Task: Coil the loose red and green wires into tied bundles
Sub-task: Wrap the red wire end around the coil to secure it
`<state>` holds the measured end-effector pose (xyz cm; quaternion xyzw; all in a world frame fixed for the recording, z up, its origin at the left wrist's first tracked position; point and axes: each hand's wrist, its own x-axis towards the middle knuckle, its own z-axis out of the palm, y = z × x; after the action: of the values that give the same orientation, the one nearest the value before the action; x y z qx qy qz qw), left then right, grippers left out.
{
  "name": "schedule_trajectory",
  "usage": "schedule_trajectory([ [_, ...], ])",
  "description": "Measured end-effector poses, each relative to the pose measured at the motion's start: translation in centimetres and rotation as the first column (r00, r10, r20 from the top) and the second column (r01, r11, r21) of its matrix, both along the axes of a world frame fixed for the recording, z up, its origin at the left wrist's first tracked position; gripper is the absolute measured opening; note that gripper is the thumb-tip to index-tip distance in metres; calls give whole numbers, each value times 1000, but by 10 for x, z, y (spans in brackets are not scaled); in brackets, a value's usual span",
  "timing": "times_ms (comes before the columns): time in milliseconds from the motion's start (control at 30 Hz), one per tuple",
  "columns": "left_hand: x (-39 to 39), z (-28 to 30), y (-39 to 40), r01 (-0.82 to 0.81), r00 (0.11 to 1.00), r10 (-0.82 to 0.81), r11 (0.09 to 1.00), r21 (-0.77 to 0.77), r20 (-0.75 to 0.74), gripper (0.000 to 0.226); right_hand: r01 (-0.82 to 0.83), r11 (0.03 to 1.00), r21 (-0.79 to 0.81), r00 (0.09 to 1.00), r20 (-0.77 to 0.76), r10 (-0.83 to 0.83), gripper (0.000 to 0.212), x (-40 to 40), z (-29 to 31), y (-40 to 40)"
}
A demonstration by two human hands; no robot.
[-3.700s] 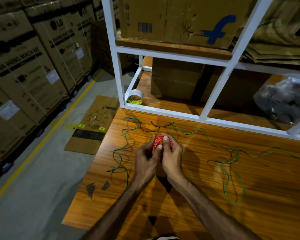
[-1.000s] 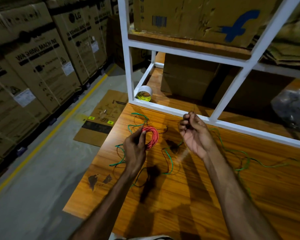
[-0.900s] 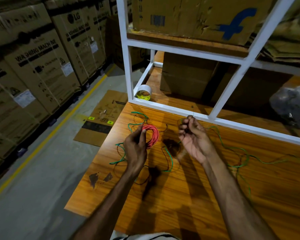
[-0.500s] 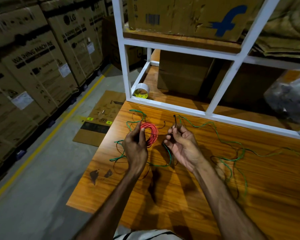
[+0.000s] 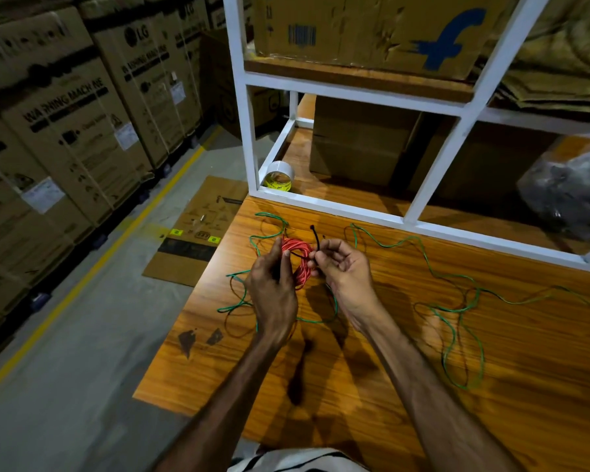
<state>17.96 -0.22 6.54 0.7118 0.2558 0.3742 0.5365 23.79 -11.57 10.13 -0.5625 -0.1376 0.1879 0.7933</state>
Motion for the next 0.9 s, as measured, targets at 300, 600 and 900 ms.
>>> schedule_trajectory([
  [300,0,3,2,19,1000,-18,991,136,-5,36,90,993,-76,995,38,-88,11,3,-1,16],
  [600,3,6,-3,100,995,-101,994,48,20,34,56,996,73,989,-140,-46,13,1,-3,28],
  [900,1,17,1,207,978,-202,970,129,-47,35,88,992,89,979,-192,-69,15,-4,6,34],
])
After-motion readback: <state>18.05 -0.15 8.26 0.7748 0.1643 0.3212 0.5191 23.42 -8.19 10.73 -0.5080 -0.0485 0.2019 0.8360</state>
